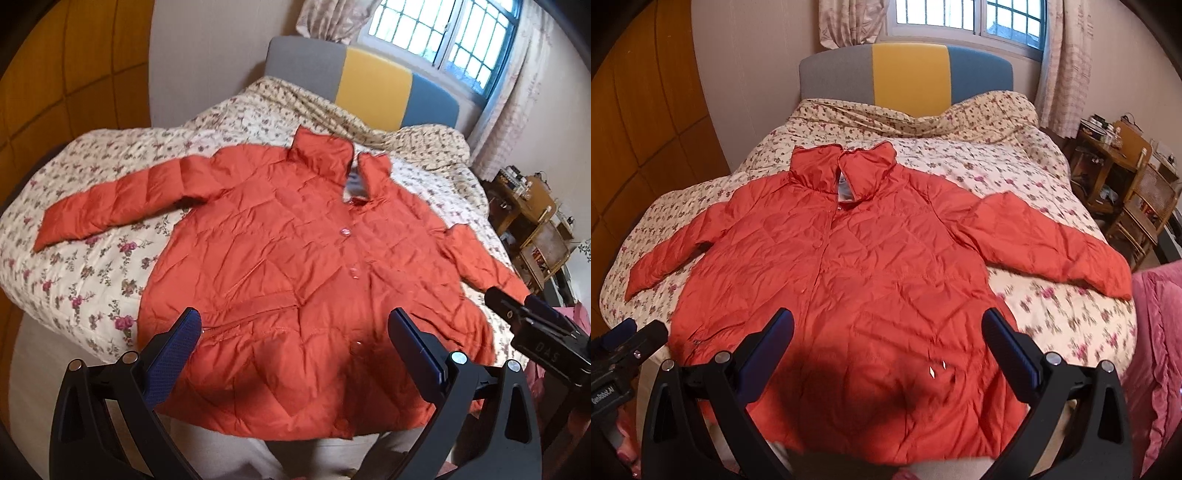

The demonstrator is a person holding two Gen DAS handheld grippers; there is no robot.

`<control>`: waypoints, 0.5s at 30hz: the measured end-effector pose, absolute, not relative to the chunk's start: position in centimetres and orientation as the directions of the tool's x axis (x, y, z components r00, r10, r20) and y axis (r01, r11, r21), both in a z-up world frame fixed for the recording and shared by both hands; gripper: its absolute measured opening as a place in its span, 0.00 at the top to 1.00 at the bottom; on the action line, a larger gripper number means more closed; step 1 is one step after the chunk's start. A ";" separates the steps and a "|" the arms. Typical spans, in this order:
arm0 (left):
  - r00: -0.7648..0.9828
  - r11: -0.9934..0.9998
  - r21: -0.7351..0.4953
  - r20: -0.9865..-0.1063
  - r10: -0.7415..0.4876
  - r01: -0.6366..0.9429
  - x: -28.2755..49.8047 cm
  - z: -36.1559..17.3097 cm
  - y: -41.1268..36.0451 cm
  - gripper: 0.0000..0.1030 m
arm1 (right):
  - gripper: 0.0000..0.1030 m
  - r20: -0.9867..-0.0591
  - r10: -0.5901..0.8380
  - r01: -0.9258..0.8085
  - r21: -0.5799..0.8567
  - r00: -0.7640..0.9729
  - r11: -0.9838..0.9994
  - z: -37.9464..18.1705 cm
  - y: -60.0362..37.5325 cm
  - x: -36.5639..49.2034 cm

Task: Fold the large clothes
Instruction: 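Grasp the jacket front hem with the right gripper and lift it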

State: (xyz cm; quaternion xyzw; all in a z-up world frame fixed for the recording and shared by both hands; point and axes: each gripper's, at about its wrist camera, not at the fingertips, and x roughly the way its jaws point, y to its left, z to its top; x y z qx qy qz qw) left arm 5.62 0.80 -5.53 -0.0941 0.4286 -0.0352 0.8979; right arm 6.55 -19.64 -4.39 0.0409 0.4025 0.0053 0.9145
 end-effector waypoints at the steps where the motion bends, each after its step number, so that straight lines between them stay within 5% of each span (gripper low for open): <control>1: 0.618 0.980 -0.197 -0.773 -0.140 -0.023 6.4 -6.1 0.9 0.03 | 0.02 -0.734 0.055 0.016 0.090 0.677 0.996 -4.8 -19.8 7.1; 7: 0.594 0.980 -0.198 -0.788 -0.160 0.000 11.2 -9.0 1.2 0.03 | 0.02 -0.774 0.179 -0.025 0.206 0.607 0.978 -8.5 -21.2 13.2; 15: 0.592 0.998 -0.044 -0.806 -0.006 -0.049 20.9 -12.4 0.3 0.03 | 0.02 -0.780 0.158 -0.017 0.185 0.605 0.983 -10.0 -21.9 21.8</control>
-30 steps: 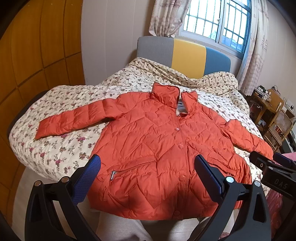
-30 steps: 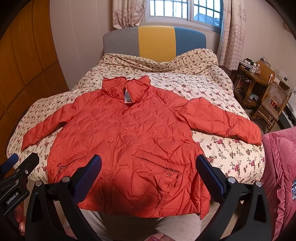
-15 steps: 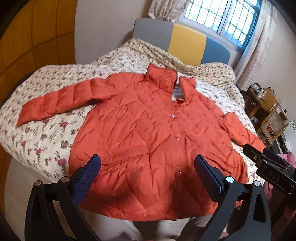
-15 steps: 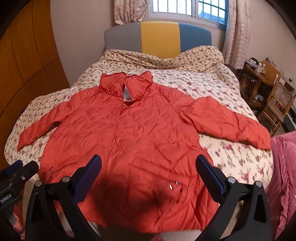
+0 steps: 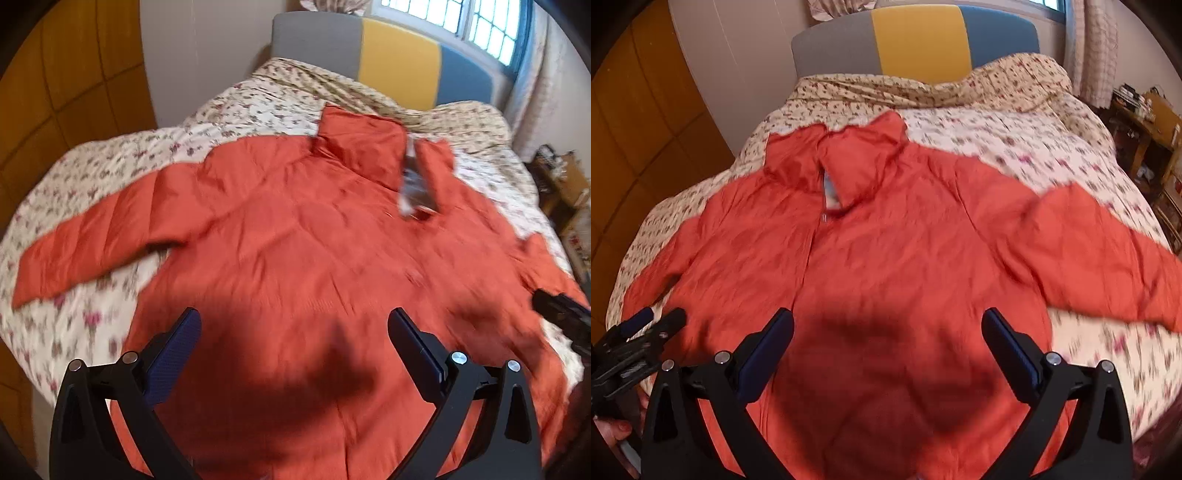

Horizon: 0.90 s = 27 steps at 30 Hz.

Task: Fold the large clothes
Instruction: 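Grasp the jacket front hem with the right gripper and lift it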

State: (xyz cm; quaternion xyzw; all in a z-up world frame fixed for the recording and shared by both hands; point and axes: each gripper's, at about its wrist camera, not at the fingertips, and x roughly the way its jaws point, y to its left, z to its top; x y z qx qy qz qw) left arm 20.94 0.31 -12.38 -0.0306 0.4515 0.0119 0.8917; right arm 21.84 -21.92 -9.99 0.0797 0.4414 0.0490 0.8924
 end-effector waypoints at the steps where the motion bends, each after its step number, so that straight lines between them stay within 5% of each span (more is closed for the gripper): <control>1: 0.585 0.998 -0.036 -0.811 -0.003 -0.045 22.2 -12.8 0.1 0.03 | 0.02 -0.774 0.157 -0.022 0.182 0.613 0.983 -10.0 -21.7 22.9; 6: 0.586 0.997 0.020 -0.808 0.059 -0.072 25.9 -14.7 -0.1 0.03 | 0.04 -0.755 0.166 -0.065 0.161 0.634 0.985 -10.9 -19.3 30.4; 11: 0.567 0.996 0.009 -0.821 0.061 -0.094 27.0 -16.6 0.3 0.03 | 0.22 -0.759 0.146 -0.072 0.130 0.634 0.989 -12.5 -17.5 36.4; 13: 0.565 0.996 -0.002 -0.823 0.048 -0.087 27.3 -17.0 0.4 0.03 | 0.42 -0.761 0.113 -0.045 0.109 0.639 0.993 -13.2 -17.9 37.5; 15: 0.568 0.997 0.003 -0.821 0.046 -0.076 27.3 -17.4 0.4 0.03 | 0.49 -0.763 0.138 -0.015 0.166 0.631 0.986 -14.0 -19.7 37.6; 24: 0.637 0.982 -0.167 -0.768 -0.072 -0.090 30.9 -14.7 0.9 0.03 | 0.58 -0.802 0.161 0.160 0.303 0.575 0.939 -17.2 -27.7 34.5; 26: 0.659 0.982 -0.166 -0.749 -0.066 -0.090 32.9 -13.1 0.5 0.03 | 0.49 -0.771 0.170 0.170 0.339 0.614 0.925 -16.0 -29.0 33.5; 27: 0.673 0.983 -0.162 -0.737 -0.061 -0.089 33.6 -12.3 0.3 0.03 | 0.34 -0.729 0.175 0.166 0.370 0.662 0.914 -14.7 -29.8 32.9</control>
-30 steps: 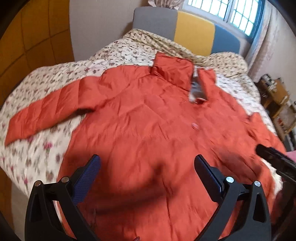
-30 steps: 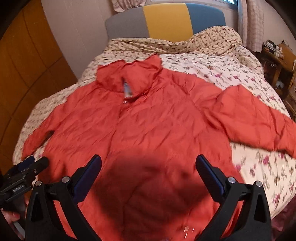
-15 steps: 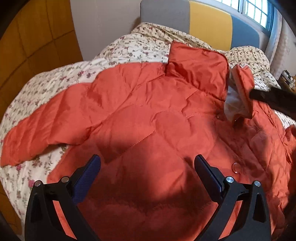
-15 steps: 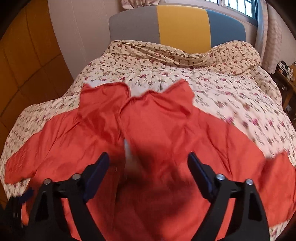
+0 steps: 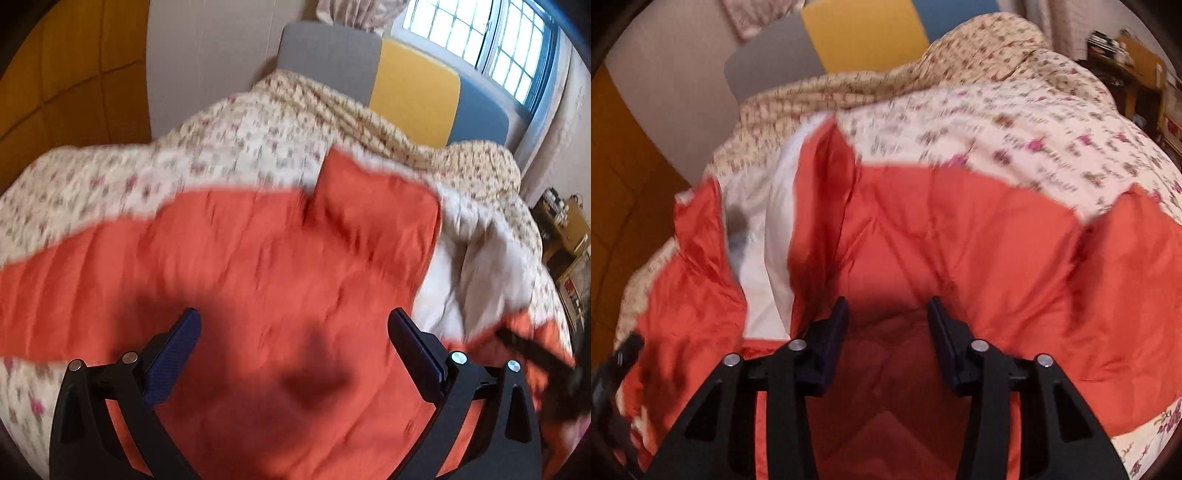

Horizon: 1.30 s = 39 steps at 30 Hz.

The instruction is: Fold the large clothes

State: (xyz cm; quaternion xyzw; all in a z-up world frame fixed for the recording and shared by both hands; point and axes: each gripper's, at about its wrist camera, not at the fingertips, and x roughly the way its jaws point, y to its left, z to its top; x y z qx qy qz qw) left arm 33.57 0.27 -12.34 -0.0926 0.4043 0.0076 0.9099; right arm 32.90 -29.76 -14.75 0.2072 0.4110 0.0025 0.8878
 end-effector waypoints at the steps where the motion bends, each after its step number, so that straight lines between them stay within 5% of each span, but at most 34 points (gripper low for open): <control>1: 0.691 0.984 -0.157 -0.721 -0.053 -0.089 34.5 -11.4 0.0 0.03 | 0.29 -0.696 0.170 0.161 0.384 0.698 0.909 -13.7 -30.1 32.6; 4: 0.719 0.986 -0.142 -0.694 -0.038 -0.085 37.7 -9.4 -1.3 0.03 | 0.27 -0.627 0.204 0.109 0.423 0.752 0.899 -11.2 -30.3 33.2; 9: 0.700 0.994 -0.108 -0.712 -0.059 -0.026 41.8 -9.3 -5.6 0.03 | 0.27 -0.652 0.233 0.081 0.414 0.722 0.907 -9.8 -29.4 38.1; 11: 0.694 0.996 -0.085 -0.717 -0.061 0.000 43.0 -10.0 -7.3 0.03 | 0.36 -0.685 0.234 0.075 0.389 0.690 0.918 -10.7 -28.2 39.6; 13: 0.682 0.999 -0.039 -0.730 -0.050 0.032 44.3 -11.5 -9.2 0.03 | 0.70 -0.716 0.207 0.070 0.336 0.666 0.939 -11.8 -27.5 40.0; 15: 0.668 0.998 0.006 -0.743 -0.035 0.059 45.1 -13.1 -10.2 0.24 | 0.87 -0.724 0.196 0.076 0.324 0.661 0.943 -13.2 -27.3 39.1; 16: 0.651 0.997 0.014 -0.759 -0.037 0.072 45.3 -13.9 -10.3 0.56 | 0.88 -0.726 0.183 0.080 0.312 0.662 0.947 -13.5 -27.2 38.6; 17: 0.629 0.996 -0.010 -0.775 -0.061 0.084 45.4 -14.6 -9.9 0.66 | 0.88 -0.727 0.169 0.083 0.297 0.665 0.951 -13.8 -27.4 38.0; 22: 0.641 0.992 -0.126 -0.760 -0.101 0.007 41.9 -14.8 -4.7 0.73 | 0.89 -0.738 0.152 0.093 0.280 0.657 0.956 -15.3 -28.9 35.3; 30: 0.622 0.958 -0.262 -0.772 -0.134 -0.118 36.8 -15.8 2.0 0.73 | 0.89 -0.756 0.147 0.152 0.311 0.638 0.938 -18.1 -31.1 33.0; 31: 0.627 0.958 -0.263 -0.767 -0.134 -0.118 36.6 -15.4 2.0 0.69 | 0.89 -0.752 0.143 0.153 0.310 0.643 0.938 -18.3 -31.1 32.8; 33: 0.646 0.953 -0.287 -0.747 -0.160 -0.097 36.6 -14.4 1.4 0.39 | 0.89 -0.746 0.137 0.153 0.307 0.652 0.939 -18.5 -31.1 32.6; 34: 0.661 0.952 -0.292 -0.734 -0.159 -0.095 36.7 -13.7 0.9 0.15 | 0.89 -0.740 0.131 0.151 0.301 0.660 0.942 -18.7 -31.1 32.4; 39: 0.700 0.974 -0.226 -0.695 -0.166 0.007 38.6 -11.6 -4.8 0.10 | 0.89 -0.726 0.103 0.144 0.269 0.680 0.952 -18.9 -30.5 32.1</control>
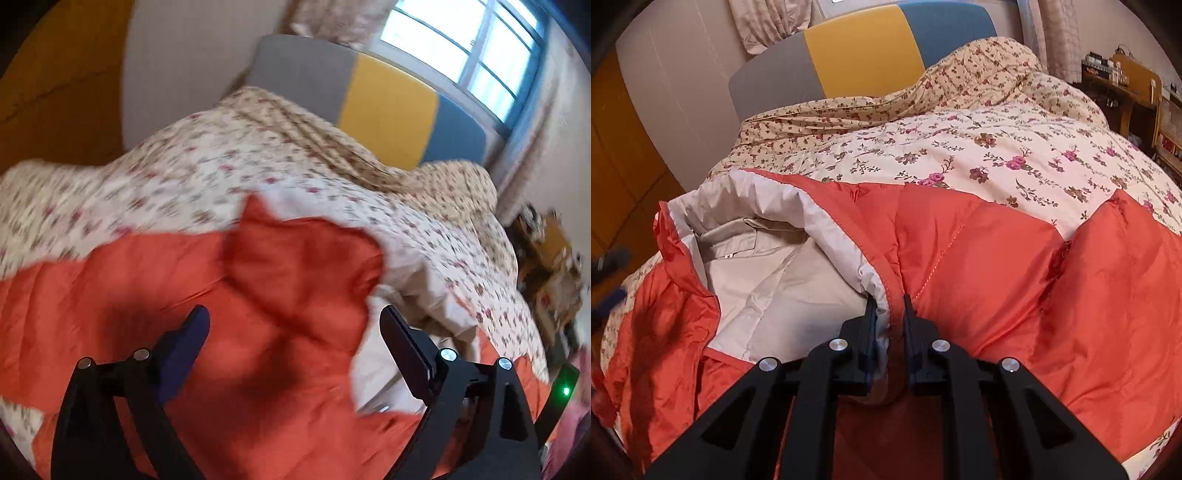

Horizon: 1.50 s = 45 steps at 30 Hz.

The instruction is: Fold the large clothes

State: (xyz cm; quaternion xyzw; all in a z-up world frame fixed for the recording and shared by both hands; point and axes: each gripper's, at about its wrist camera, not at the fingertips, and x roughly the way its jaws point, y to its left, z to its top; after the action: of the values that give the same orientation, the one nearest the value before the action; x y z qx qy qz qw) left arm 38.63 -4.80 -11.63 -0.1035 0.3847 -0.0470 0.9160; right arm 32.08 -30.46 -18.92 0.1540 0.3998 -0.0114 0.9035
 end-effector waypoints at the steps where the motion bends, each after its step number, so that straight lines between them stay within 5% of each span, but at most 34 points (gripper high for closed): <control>1: 0.695 0.980 -0.197 -0.704 -0.149 0.011 39.5 -11.6 -5.8 0.10 | 0.89 -0.723 0.099 0.143 0.266 0.683 0.953 -18.9 -30.3 32.1; 4: 0.682 0.992 -0.128 -0.725 -0.099 0.008 42.7 -11.9 -8.9 0.10 | 0.89 -0.715 0.098 0.139 0.265 0.693 0.954 -19.1 -30.2 31.8; 6: 0.660 0.997 -0.074 -0.750 -0.043 -0.019 44.5 -12.9 -9.2 0.43 | 0.89 -0.713 0.102 0.138 0.270 0.694 0.953 -19.2 -30.2 31.8; 7: 0.643 0.995 -0.097 -0.763 -0.064 -0.017 44.8 -13.3 -8.7 0.73 | 0.89 -0.711 0.107 0.138 0.278 0.695 0.951 -19.3 -30.3 31.8; 8: 0.636 0.991 -0.136 -0.765 -0.095 -0.016 44.6 -13.6 -7.7 0.79 | 0.89 -0.709 0.111 0.137 0.284 0.696 0.949 -19.4 -30.4 31.8; 13: 0.702 0.977 -0.212 -0.699 -0.139 -0.018 39.0 -13.0 -2.5 0.85 | 0.90 -0.703 0.123 0.140 0.305 0.701 0.942 -19.5 -30.6 31.7; 19: 0.634 0.933 -0.314 -0.761 -0.137 -0.175 33.1 -16.8 5.2 0.85 | 0.90 -0.710 0.130 0.147 0.314 0.692 0.938 -19.4 -30.8 32.0; 21: 0.615 0.907 -0.358 -0.773 -0.155 -0.222 32.2 -18.4 7.2 0.95 | 0.90 -0.715 0.144 0.151 0.333 0.684 0.931 -19.3 -31.1 32.1; 24: 0.634 0.879 -0.427 -0.744 -0.209 -0.212 31.1 -18.4 8.9 0.96 | 0.83 -0.715 0.176 0.154 0.372 0.677 0.915 -18.5 -31.7 31.9; 28: 0.683 0.915 -0.366 -0.712 -0.160 -0.167 30.9 -15.1 8.5 0.95 | 0.50 -0.618 0.223 0.114 0.457 0.754 0.882 -14.9 -32.7 31.2; 30: 0.708 0.933 -0.335 -0.690 -0.150 -0.129 32.4 -13.2 7.6 0.89 | 0.50 -0.608 0.223 0.078 0.427 0.762 0.901 -13.3 -32.1 32.3; 31: 0.716 0.945 -0.312 -0.681 -0.149 -0.100 33.7 -12.1 6.8 0.59 | 0.49 -0.613 0.216 0.058 0.394 0.760 0.917 -12.4 -31.4 33.4; 32: 0.724 0.951 -0.296 -0.675 -0.142 -0.090 34.5 -11.5 6.2 0.18 | 0.48 -0.628 0.218 0.035 0.365 0.747 0.930 -11.9 -30.5 34.7; 33: 0.741 0.956 -0.282 -0.657 -0.135 -0.076 35.6 -10.7 5.5 0.06 | 0.45 -0.647 0.222 0.014 0.339 0.730 0.941 -11.7 -29.6 36.1; 38: 0.726 0.998 -0.060 -0.686 -0.053 0.016 42.3 -10.3 0.8 0.07 | 0.46 -0.714 0.194 -0.020 0.245 0.673 0.969 -13.4 -26.8 40.5; 39: 0.710 1.000 -0.015 -0.704 -0.025 0.020 43.6 -11.0 0.1 0.09 | 0.50 -0.719 0.193 -0.018 0.243 0.668 0.970 -13.9 -26.6 40.9; 40: 0.685 0.999 0.008 -0.729 -0.022 0.041 44.6 -12.0 -0.5 0.31 | 0.65 -0.722 0.189 -0.015 0.240 0.665 0.971 -14.4 -26.6 41.0; 41: 0.646 0.998 0.015 -0.763 -0.033 0.068 45.4 -13.1 -0.7 0.73 | 0.74 -0.725 0.191 -0.014 0.244 0.662 0.970 -14.9 -26.7 41.0; 42: 0.621 0.997 0.020 -0.783 -0.027 0.068 45.7 -13.8 -0.7 0.84 | 0.86 -0.722 0.202 -0.014 0.257 0.662 0.966 -15.1 -27.0 40.7; 45: 0.659 0.997 -0.041 -0.748 -0.075 0.067 43.3 -14.1 1.2 0.87 | 0.91 -0.683 0.217 -0.020 0.284 0.698 0.959 -15.0 -28.2 38.5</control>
State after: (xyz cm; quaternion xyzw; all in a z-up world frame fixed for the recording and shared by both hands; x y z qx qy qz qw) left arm 43.34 1.24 -14.09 -0.0050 0.4110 -0.0392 0.9108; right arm 38.47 -28.24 -15.00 0.1286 0.3833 0.0648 0.9123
